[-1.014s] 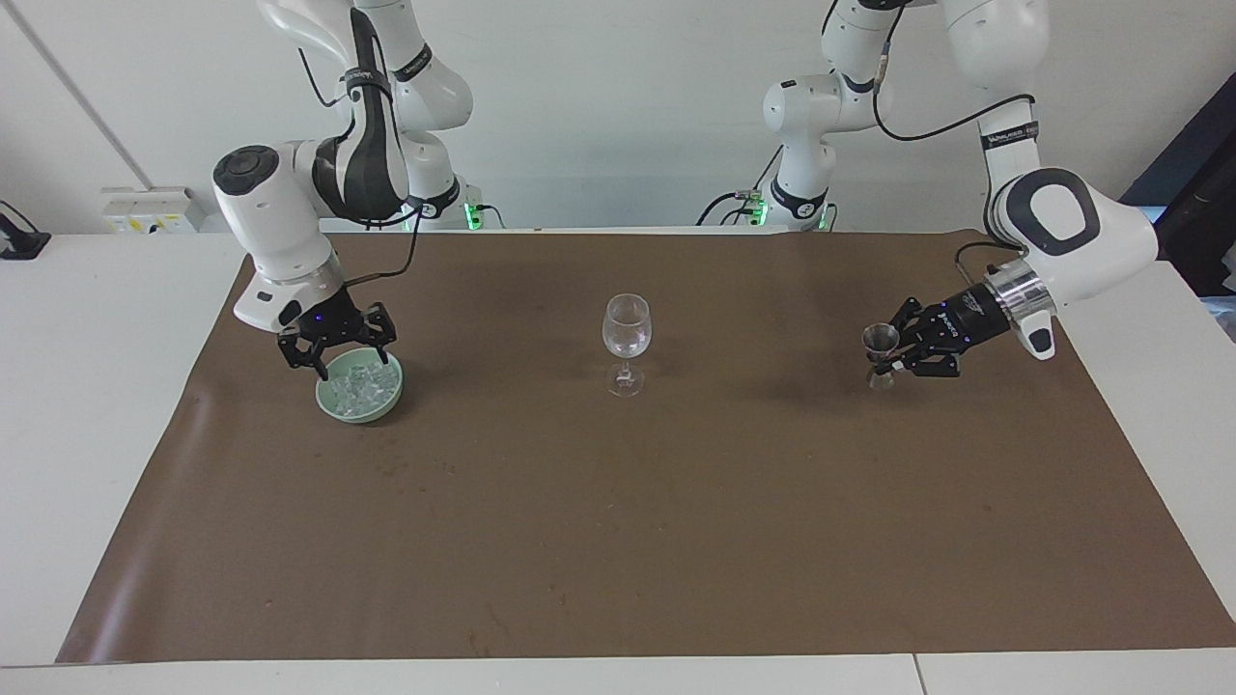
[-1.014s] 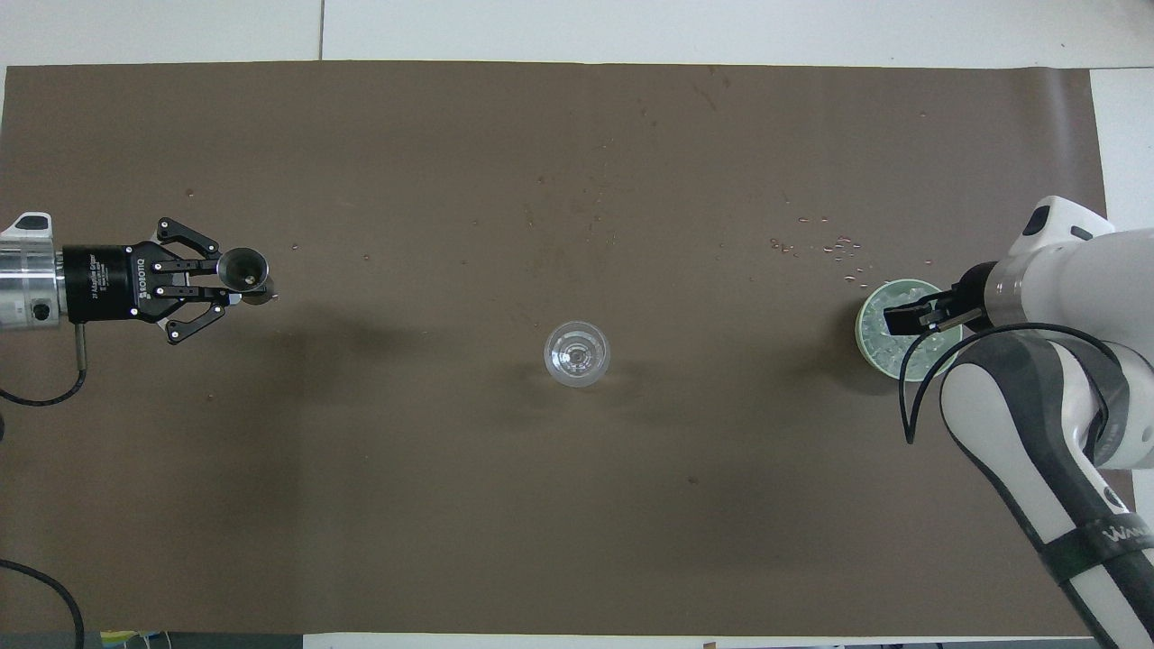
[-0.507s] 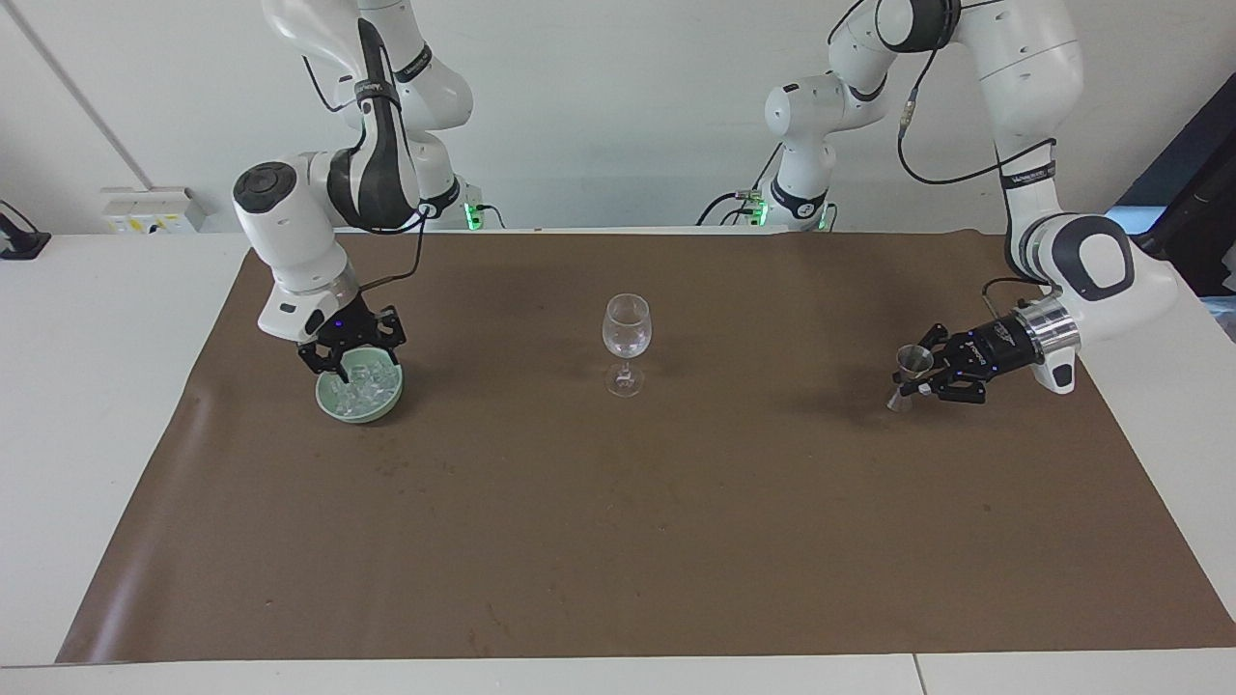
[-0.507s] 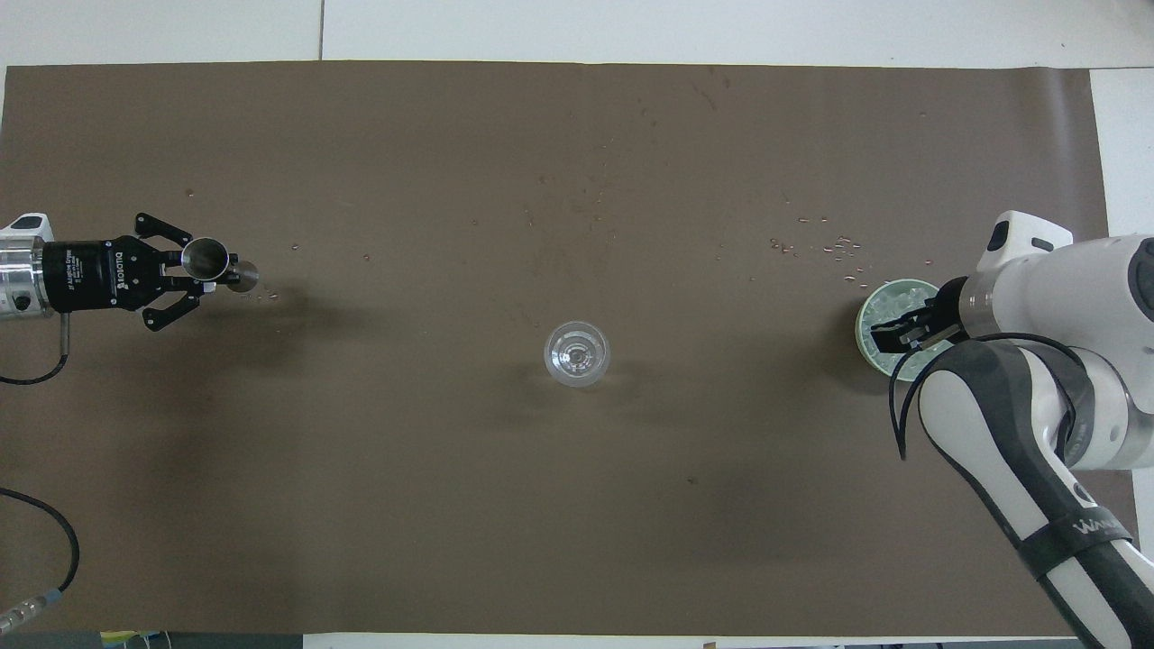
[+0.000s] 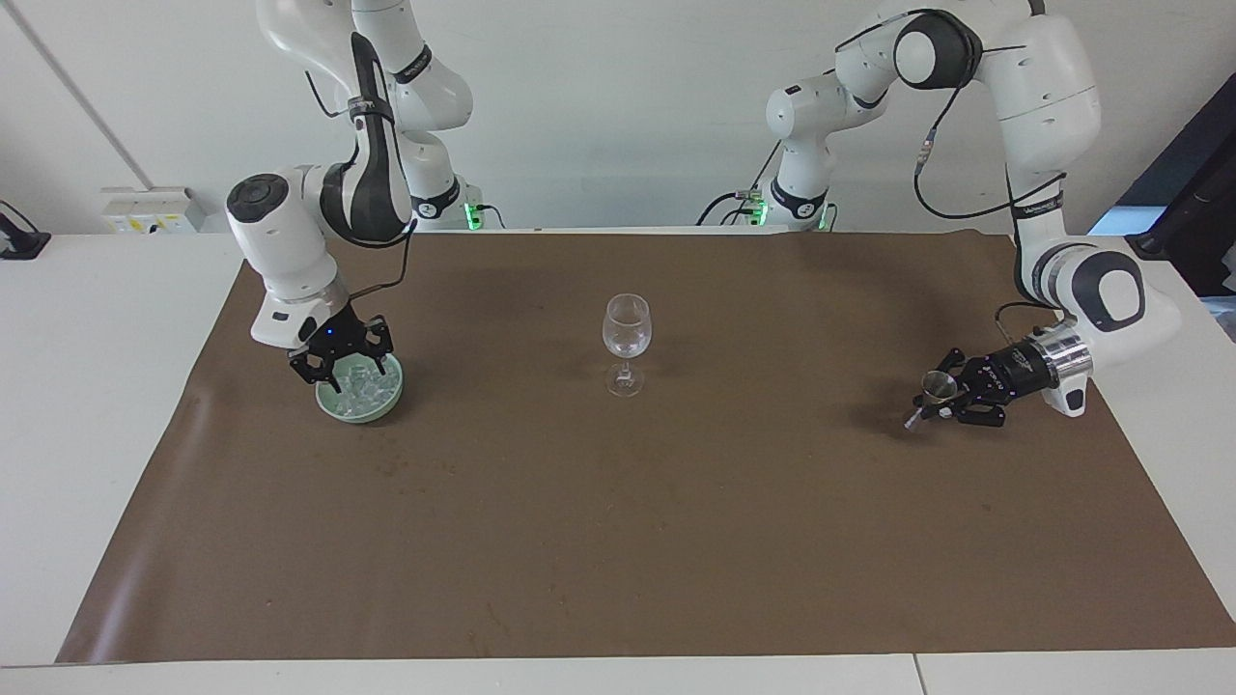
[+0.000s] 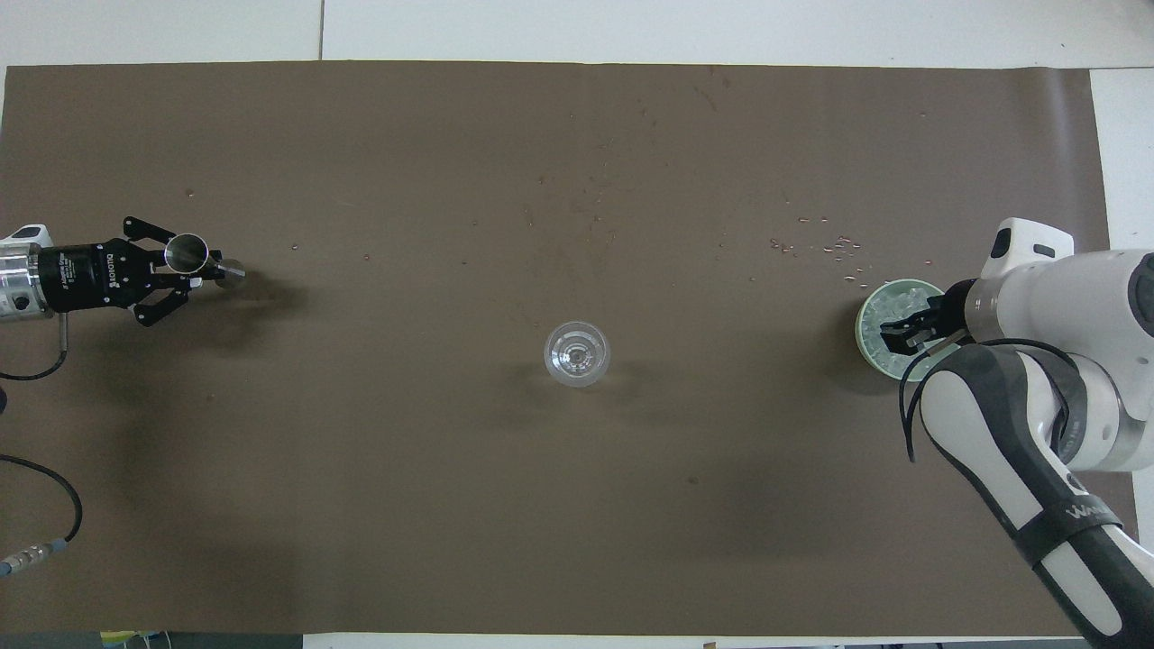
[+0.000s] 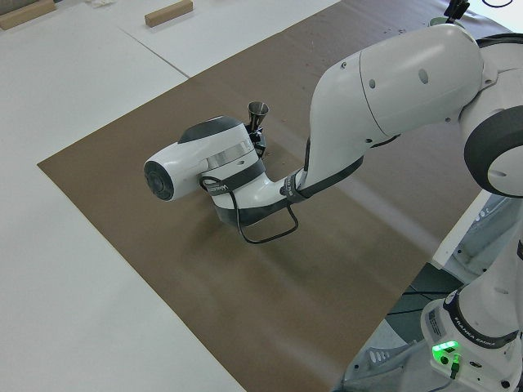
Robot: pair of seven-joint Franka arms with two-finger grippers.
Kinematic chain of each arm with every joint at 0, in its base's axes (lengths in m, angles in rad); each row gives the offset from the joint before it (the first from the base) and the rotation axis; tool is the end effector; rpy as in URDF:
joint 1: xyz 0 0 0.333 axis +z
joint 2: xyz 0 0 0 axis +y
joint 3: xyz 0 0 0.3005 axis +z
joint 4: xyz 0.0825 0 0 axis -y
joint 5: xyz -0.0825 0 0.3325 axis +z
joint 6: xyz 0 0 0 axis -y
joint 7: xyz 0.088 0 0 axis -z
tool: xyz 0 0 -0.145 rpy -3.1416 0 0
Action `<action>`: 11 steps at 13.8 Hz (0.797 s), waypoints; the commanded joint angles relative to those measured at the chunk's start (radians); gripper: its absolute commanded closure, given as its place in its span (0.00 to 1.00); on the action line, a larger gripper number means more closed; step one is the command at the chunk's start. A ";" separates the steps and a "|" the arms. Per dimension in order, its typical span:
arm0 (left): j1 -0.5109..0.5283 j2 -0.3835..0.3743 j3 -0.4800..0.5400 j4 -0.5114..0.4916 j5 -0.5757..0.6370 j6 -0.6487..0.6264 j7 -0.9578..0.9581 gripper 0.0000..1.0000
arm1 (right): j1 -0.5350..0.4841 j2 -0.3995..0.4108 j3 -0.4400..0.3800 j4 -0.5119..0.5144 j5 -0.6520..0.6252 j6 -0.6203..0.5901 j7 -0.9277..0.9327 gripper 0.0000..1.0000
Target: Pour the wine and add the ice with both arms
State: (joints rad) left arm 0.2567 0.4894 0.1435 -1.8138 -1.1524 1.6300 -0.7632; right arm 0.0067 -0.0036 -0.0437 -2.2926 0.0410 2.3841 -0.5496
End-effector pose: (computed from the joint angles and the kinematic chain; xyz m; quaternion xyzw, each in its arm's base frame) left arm 0.5571 0.0904 0.2857 0.5609 0.6219 -0.3531 0.4171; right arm 0.4872 -0.0166 0.3412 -0.9696 -0.2394 -0.0498 0.0005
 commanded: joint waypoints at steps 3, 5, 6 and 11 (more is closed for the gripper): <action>0.016 0.006 -0.005 -0.047 -0.018 0.020 0.025 1.00 | -0.016 0.005 0.005 -0.034 0.019 0.024 0.004 0.34; 0.021 -0.012 -0.007 -0.099 -0.029 0.033 0.074 1.00 | -0.025 0.002 0.005 -0.044 0.019 0.024 0.005 0.34; 0.025 -0.015 -0.007 -0.114 -0.048 0.033 0.074 1.00 | -0.027 0.002 0.005 -0.044 0.019 0.024 0.005 0.34; 0.027 -0.038 -0.007 -0.179 -0.108 0.040 0.078 1.00 | -0.030 0.007 0.005 -0.039 0.019 0.043 0.017 0.38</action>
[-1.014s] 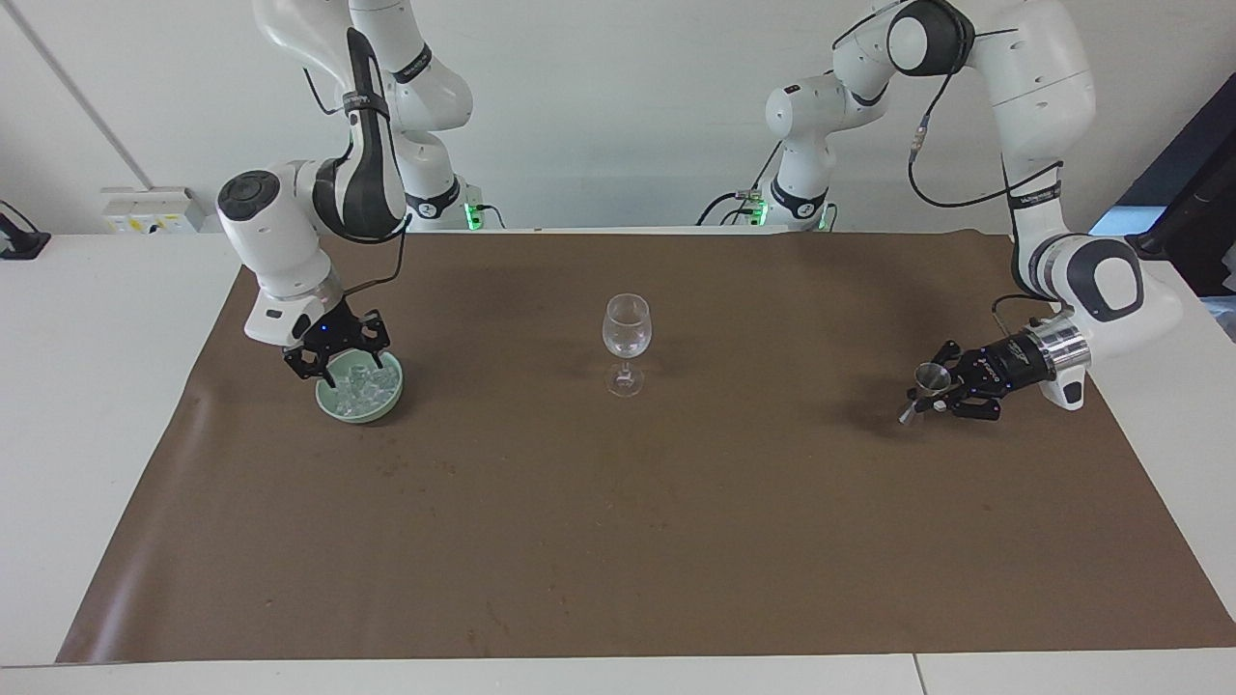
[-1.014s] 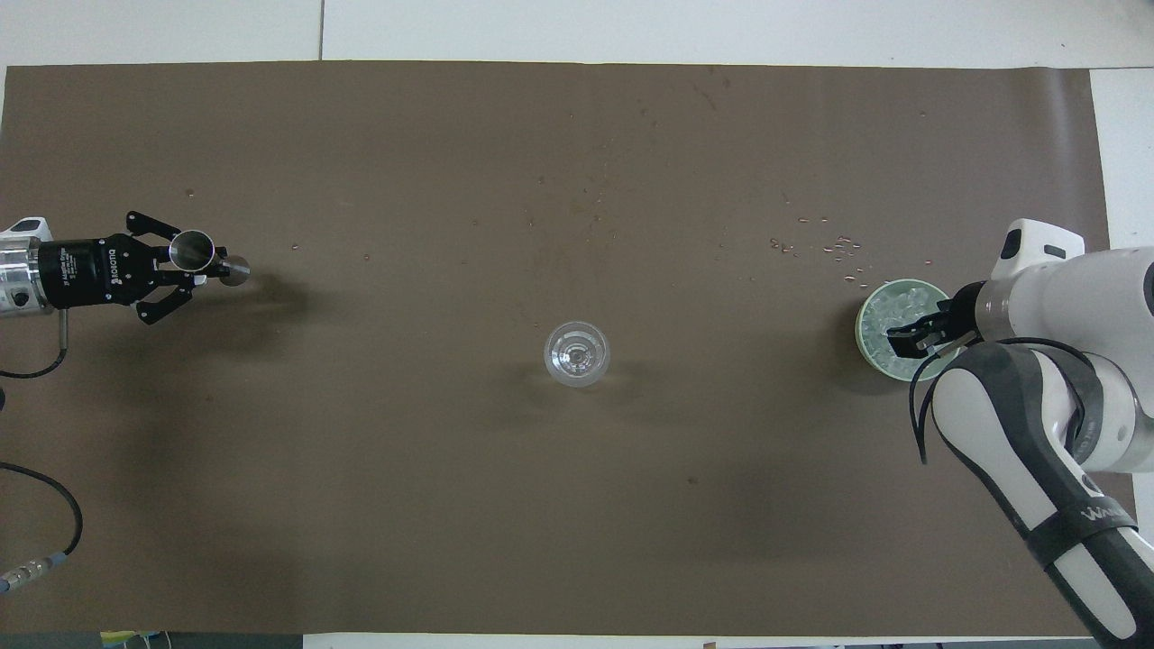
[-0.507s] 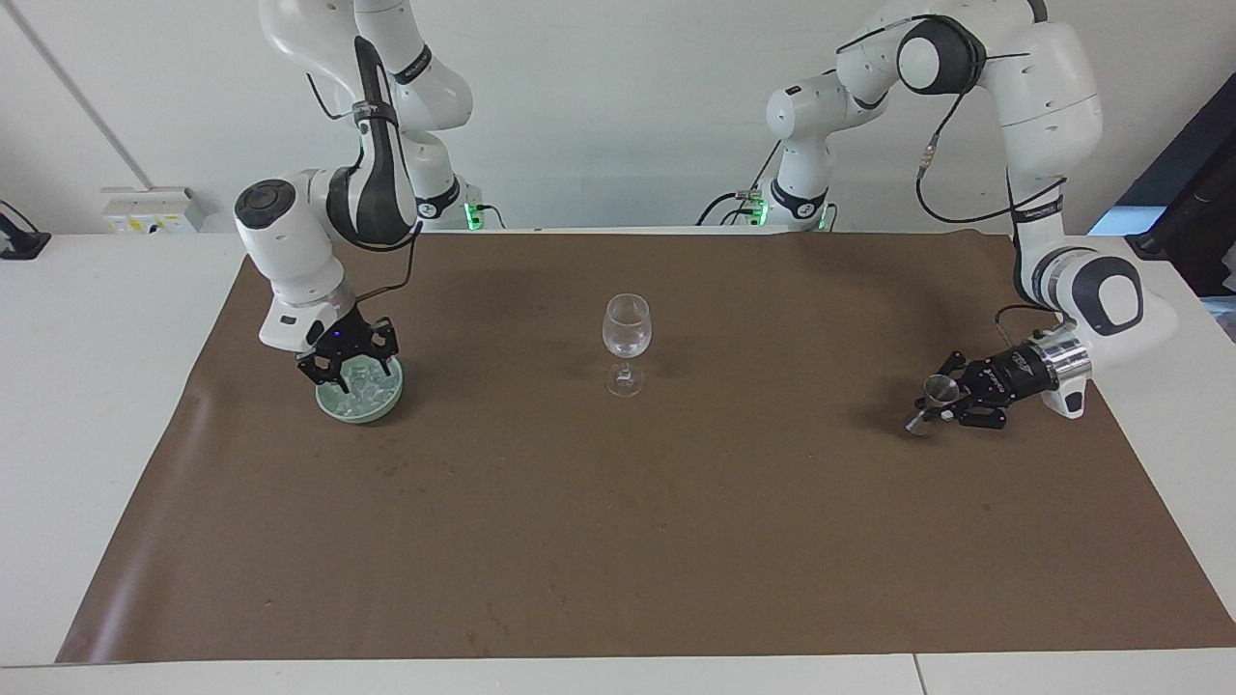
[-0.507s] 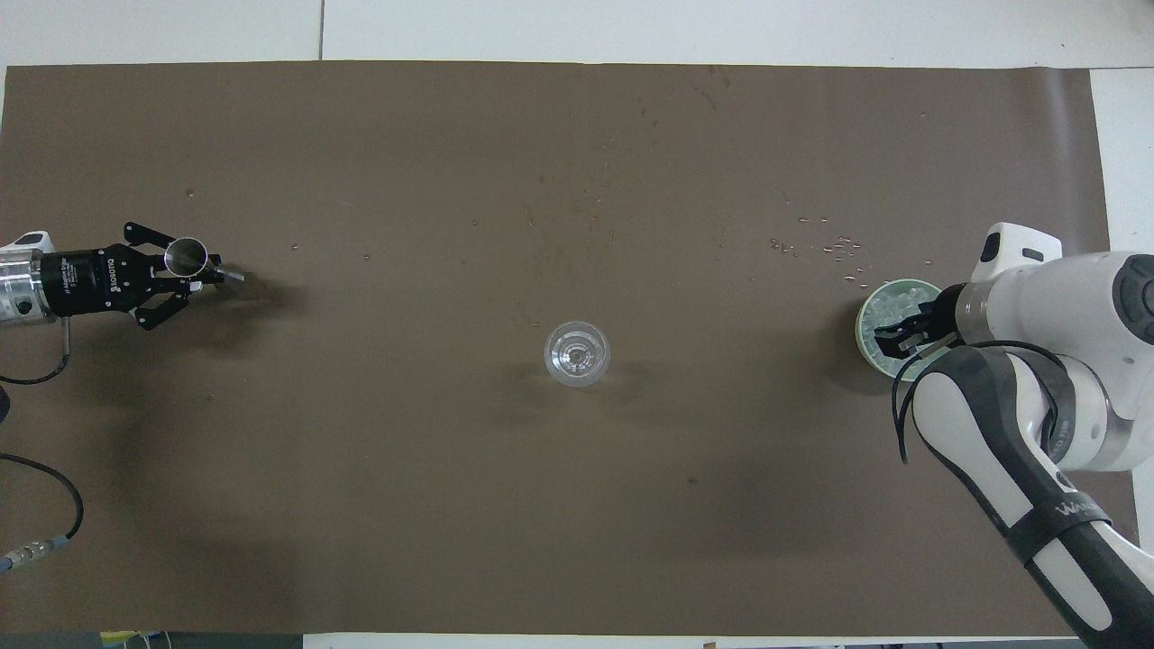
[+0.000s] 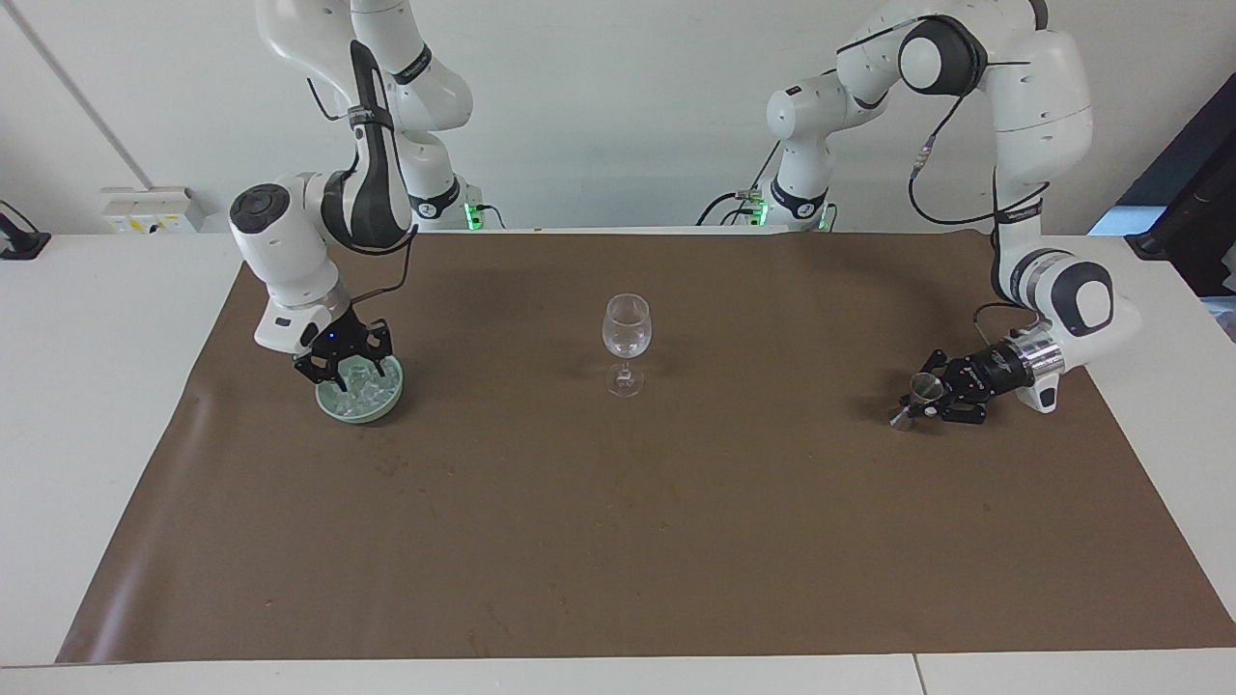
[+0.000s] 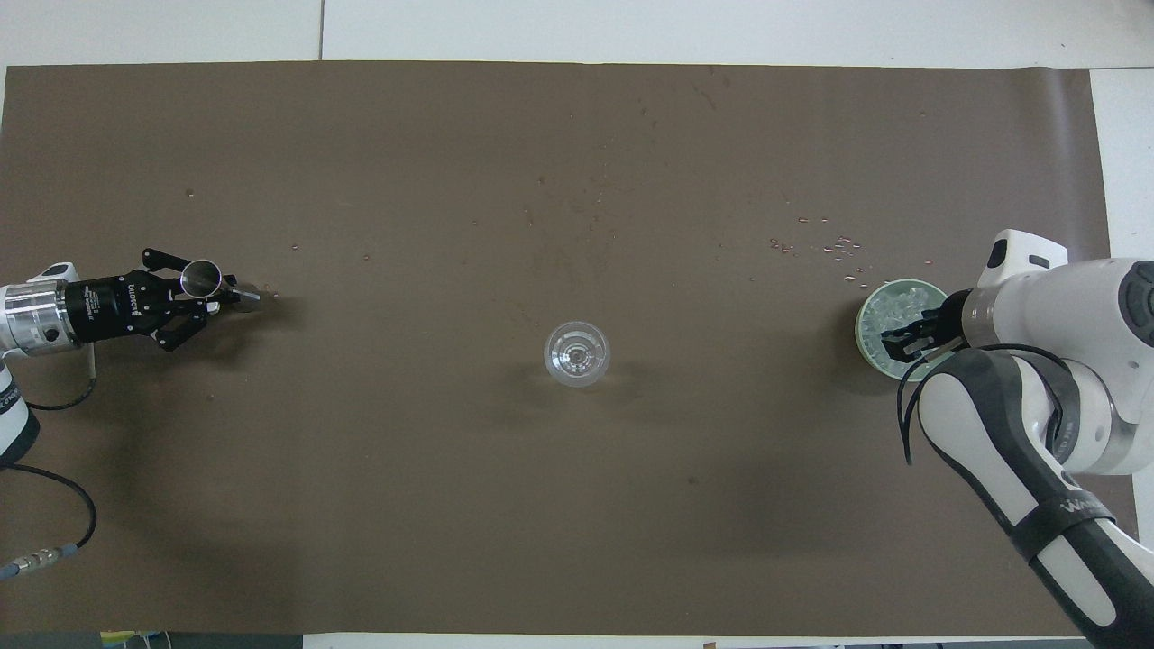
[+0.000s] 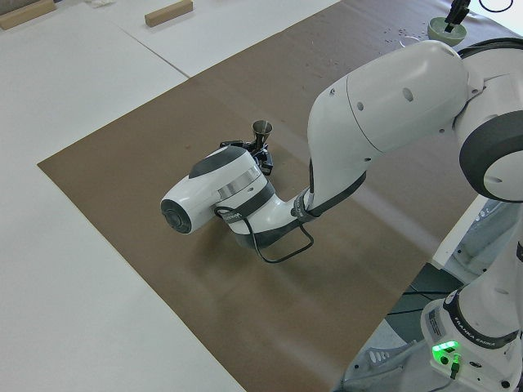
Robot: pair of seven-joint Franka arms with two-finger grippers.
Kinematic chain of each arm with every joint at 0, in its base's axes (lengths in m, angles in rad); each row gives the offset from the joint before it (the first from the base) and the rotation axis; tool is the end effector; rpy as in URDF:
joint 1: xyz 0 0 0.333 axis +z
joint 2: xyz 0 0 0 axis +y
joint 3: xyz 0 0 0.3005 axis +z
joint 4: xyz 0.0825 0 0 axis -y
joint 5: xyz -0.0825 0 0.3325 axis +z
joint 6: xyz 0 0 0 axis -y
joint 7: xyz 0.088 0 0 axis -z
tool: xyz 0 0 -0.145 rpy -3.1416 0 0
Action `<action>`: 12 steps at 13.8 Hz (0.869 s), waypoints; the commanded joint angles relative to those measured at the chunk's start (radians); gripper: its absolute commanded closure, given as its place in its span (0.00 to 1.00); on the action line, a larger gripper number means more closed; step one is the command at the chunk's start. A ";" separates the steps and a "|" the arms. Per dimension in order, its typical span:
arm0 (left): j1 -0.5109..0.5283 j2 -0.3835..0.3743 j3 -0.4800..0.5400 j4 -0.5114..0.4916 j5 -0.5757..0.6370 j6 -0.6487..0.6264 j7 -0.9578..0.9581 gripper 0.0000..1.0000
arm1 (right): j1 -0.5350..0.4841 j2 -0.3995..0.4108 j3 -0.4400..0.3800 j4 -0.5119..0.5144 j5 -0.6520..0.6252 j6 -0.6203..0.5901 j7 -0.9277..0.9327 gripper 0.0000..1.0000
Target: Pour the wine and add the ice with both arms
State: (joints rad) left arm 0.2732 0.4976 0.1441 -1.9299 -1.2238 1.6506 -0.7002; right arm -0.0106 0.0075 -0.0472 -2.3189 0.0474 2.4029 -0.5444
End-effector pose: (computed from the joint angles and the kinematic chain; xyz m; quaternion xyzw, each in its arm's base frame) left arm 0.5327 0.0908 0.2484 0.5206 0.6343 -0.3688 0.4366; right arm 0.4815 -0.0263 0.3271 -0.9736 -0.2243 -0.0414 0.0044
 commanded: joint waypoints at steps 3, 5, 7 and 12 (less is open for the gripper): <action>0.011 -0.050 -0.008 -0.069 -0.045 0.020 0.011 0.01 | -0.011 0.032 0.009 0.018 0.012 0.027 0.030 0.38; 0.011 -0.048 -0.008 -0.061 -0.045 0.020 0.011 0.00 | -0.008 0.034 0.009 0.020 0.012 0.021 0.050 0.39; 0.012 -0.045 -0.005 -0.041 -0.042 0.017 0.010 0.00 | -0.003 0.034 0.009 0.020 0.019 0.024 0.070 0.42; 0.003 -0.051 0.002 0.035 0.156 0.087 0.001 0.00 | 0.003 0.037 0.009 0.020 0.035 0.027 0.106 0.43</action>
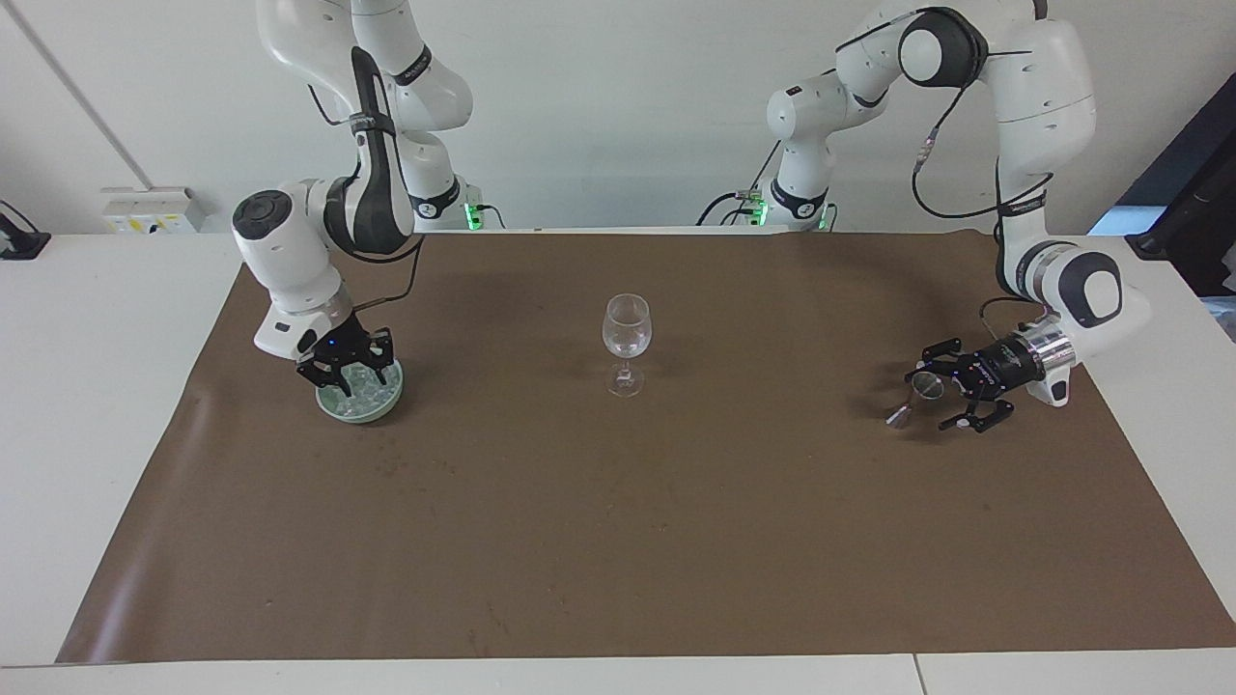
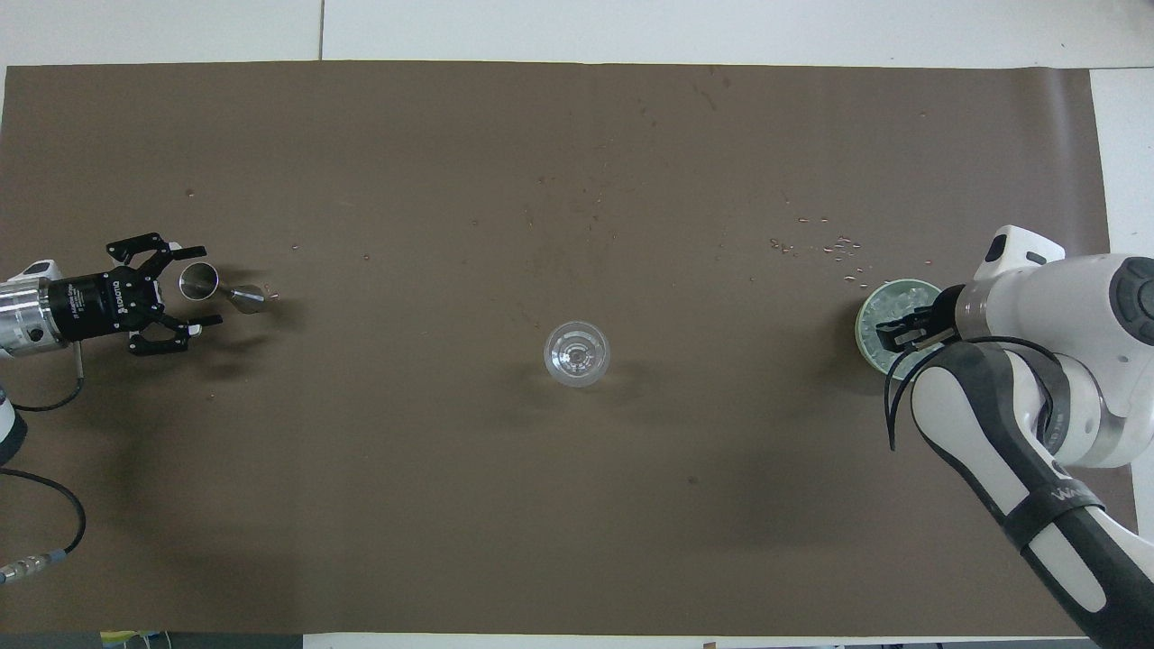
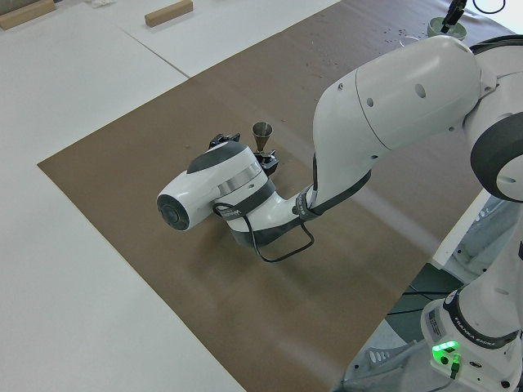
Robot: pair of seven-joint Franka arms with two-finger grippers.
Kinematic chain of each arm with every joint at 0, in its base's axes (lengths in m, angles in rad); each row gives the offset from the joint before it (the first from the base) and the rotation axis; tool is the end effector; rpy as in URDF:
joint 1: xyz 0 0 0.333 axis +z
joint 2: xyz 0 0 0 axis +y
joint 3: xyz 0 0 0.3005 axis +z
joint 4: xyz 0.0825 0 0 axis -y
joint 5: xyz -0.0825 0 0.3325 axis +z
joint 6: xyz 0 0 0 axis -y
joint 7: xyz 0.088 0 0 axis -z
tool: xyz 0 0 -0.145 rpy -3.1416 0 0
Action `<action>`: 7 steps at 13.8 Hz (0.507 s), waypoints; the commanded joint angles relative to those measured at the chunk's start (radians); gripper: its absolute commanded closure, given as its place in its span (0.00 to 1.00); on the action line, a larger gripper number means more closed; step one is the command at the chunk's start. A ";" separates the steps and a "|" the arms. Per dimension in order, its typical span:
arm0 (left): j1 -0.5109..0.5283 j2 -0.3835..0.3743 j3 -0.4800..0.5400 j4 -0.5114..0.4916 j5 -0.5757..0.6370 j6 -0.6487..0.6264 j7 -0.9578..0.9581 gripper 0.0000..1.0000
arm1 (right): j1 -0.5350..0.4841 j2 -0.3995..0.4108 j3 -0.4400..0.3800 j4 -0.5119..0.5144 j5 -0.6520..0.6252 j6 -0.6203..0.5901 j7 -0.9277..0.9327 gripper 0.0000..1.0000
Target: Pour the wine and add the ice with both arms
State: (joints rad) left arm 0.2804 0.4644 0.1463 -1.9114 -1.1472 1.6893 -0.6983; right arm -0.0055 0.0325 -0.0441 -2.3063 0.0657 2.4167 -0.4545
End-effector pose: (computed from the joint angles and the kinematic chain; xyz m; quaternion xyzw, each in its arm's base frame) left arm 0.5341 0.1048 0.2633 0.5544 0.6375 -0.3360 0.4165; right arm 0.4873 -0.0222 0.3214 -0.9831 -0.1776 -0.0432 0.0116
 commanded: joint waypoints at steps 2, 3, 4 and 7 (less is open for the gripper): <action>-0.013 -0.026 -0.002 0.034 0.194 0.098 0.000 0.00 | -0.002 0.038 0.006 0.013 0.020 0.024 0.013 0.43; -0.024 -0.027 -0.002 0.044 0.246 0.102 0.000 0.00 | -0.008 0.040 0.006 0.013 0.020 0.030 0.008 0.43; -0.049 -0.026 -0.002 0.067 0.301 0.104 -0.001 0.00 | -0.008 0.040 0.006 0.013 0.020 0.029 0.008 0.44; -0.083 -0.026 -0.002 0.123 0.411 0.104 0.008 0.00 | -0.004 0.056 0.006 0.011 0.020 0.042 0.016 0.46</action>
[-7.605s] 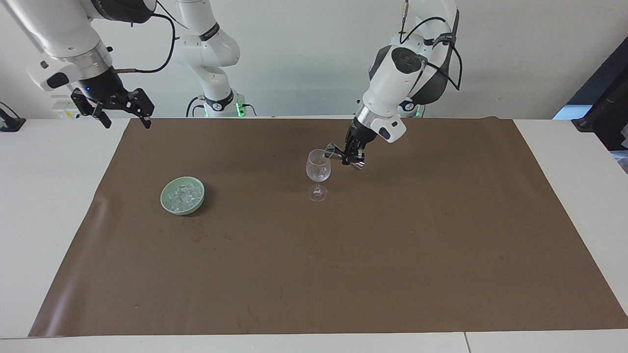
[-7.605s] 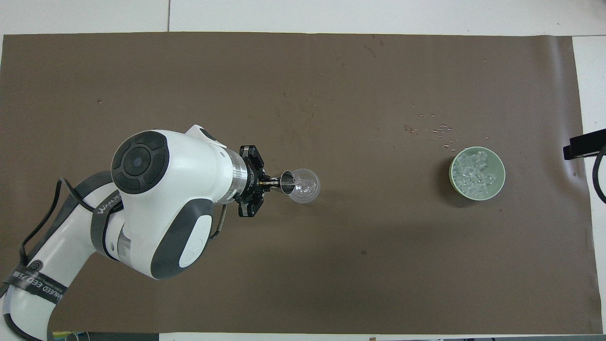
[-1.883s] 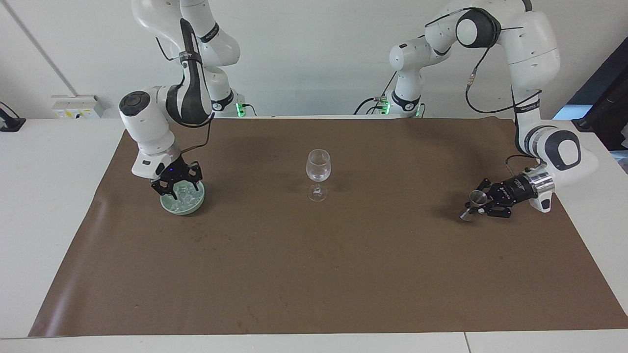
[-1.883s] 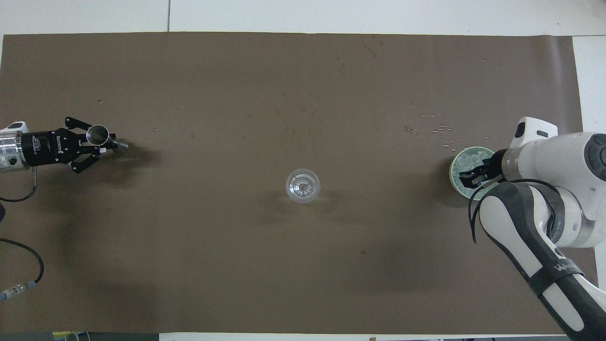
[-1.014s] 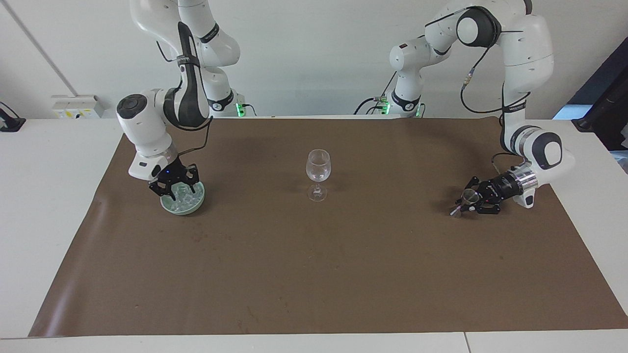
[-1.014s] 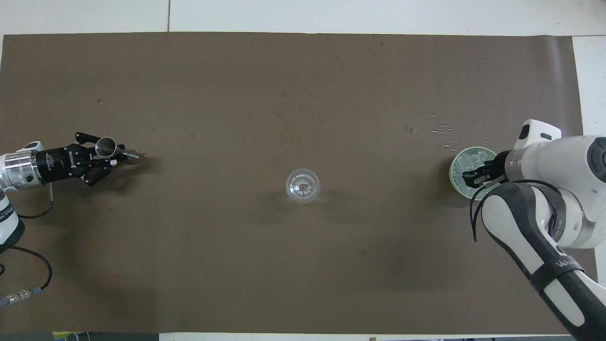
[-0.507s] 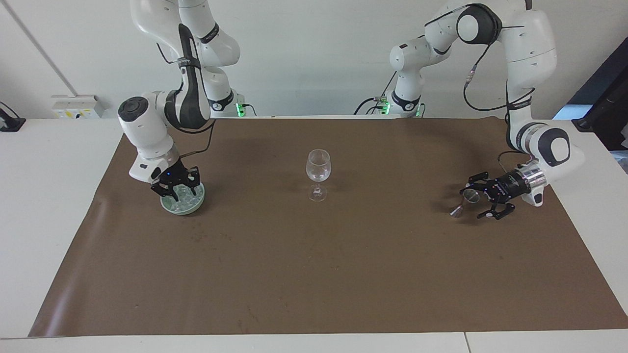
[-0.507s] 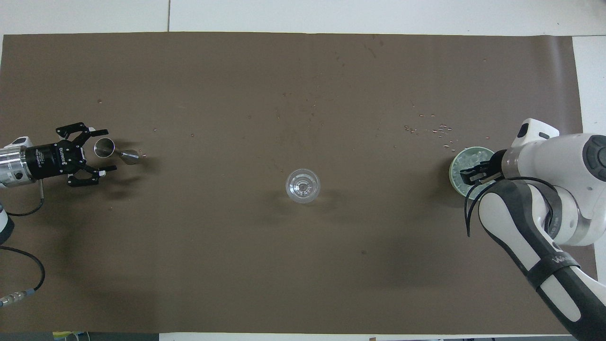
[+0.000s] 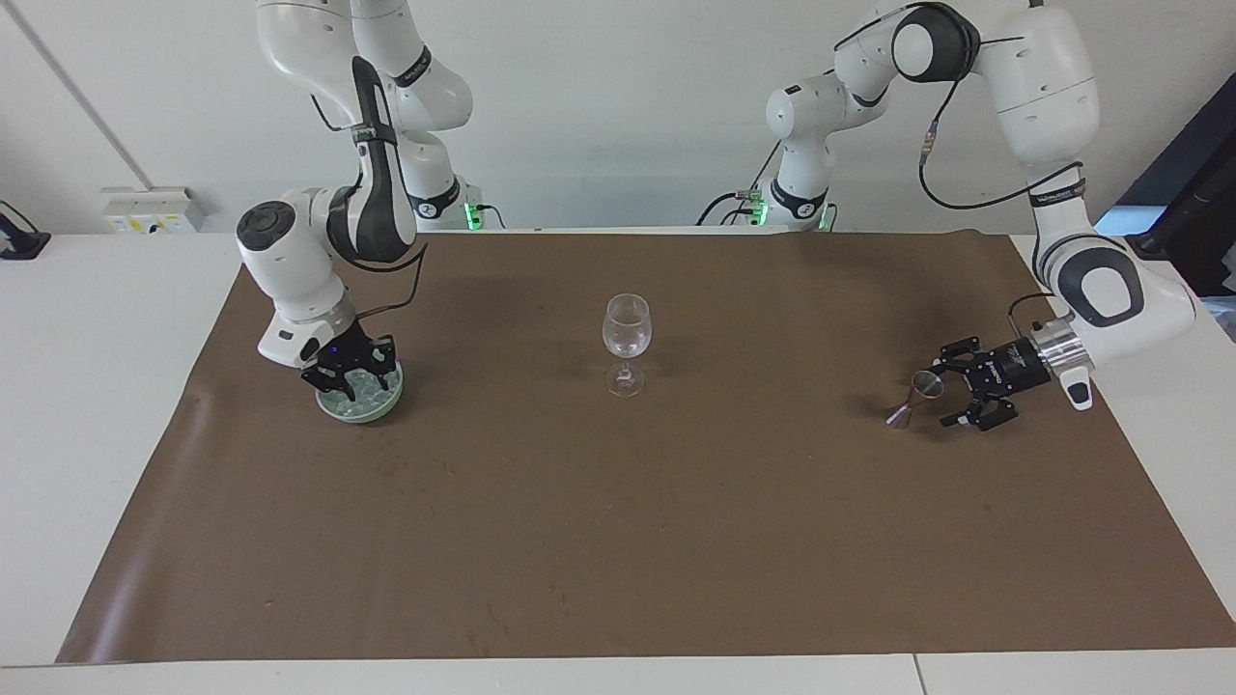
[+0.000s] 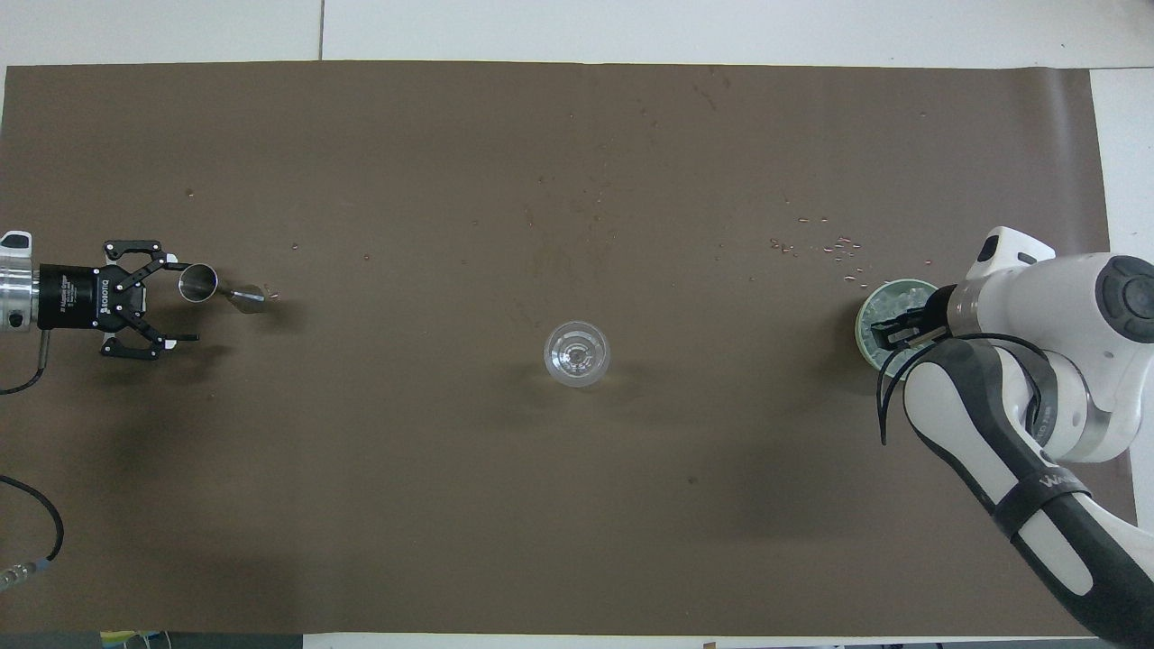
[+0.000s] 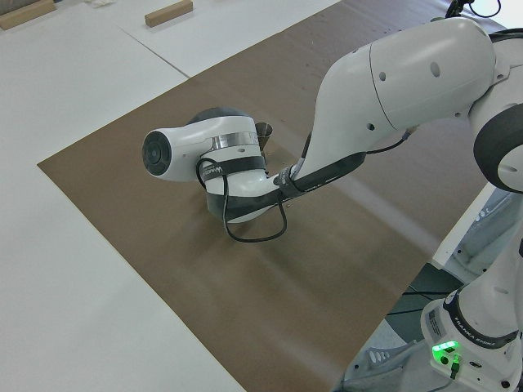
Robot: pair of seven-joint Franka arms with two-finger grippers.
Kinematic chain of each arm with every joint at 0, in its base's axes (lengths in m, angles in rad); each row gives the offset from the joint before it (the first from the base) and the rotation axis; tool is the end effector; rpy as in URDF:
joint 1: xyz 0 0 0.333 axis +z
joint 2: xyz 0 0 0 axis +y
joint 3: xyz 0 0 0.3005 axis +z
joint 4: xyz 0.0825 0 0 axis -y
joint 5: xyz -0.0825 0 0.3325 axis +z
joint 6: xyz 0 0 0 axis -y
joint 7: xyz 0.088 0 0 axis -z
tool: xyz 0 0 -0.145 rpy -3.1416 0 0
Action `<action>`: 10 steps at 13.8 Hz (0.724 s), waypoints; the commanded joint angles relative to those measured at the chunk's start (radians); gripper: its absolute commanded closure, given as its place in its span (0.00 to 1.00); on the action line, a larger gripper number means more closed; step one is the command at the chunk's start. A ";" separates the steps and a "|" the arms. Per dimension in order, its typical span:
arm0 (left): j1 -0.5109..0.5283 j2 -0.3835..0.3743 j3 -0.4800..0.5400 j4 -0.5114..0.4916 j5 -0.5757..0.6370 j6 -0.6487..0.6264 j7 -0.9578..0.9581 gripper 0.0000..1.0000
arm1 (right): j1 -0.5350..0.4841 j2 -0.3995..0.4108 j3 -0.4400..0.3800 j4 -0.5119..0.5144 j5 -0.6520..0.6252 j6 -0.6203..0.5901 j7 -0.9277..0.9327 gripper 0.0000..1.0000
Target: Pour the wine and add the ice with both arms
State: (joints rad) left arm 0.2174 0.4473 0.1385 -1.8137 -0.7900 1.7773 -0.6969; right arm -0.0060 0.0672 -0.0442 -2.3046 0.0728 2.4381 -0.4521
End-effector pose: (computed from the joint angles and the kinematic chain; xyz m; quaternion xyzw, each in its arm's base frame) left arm 0.5440 0.1039 0.2761 0.7011 0.6000 -0.2674 0.2774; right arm 0.4901 -0.0227 0.3072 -0.9841 -0.1730 -0.0379 0.0140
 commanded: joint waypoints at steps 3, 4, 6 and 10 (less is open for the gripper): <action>-0.015 -0.013 0.006 0.086 0.090 0.022 0.013 0.00 | -0.005 0.022 0.006 0.011 0.013 0.016 0.012 0.46; -0.023 -0.018 0.006 0.112 0.142 0.040 0.020 0.00 | -0.005 0.022 0.006 0.011 0.013 0.016 0.012 0.46; -0.079 -0.041 0.001 0.116 0.254 0.141 0.033 0.00 | -0.003 0.019 0.006 0.011 0.013 0.003 0.012 0.46; -0.151 -0.107 0.004 0.120 0.377 0.226 0.036 0.00 | -0.003 0.008 0.006 0.054 0.013 -0.096 0.010 0.46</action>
State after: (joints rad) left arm 0.0786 0.3916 0.1329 -1.6794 -0.4586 1.9918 -0.6725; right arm -0.0058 0.0781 -0.0441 -2.2763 0.0729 2.3806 -0.4518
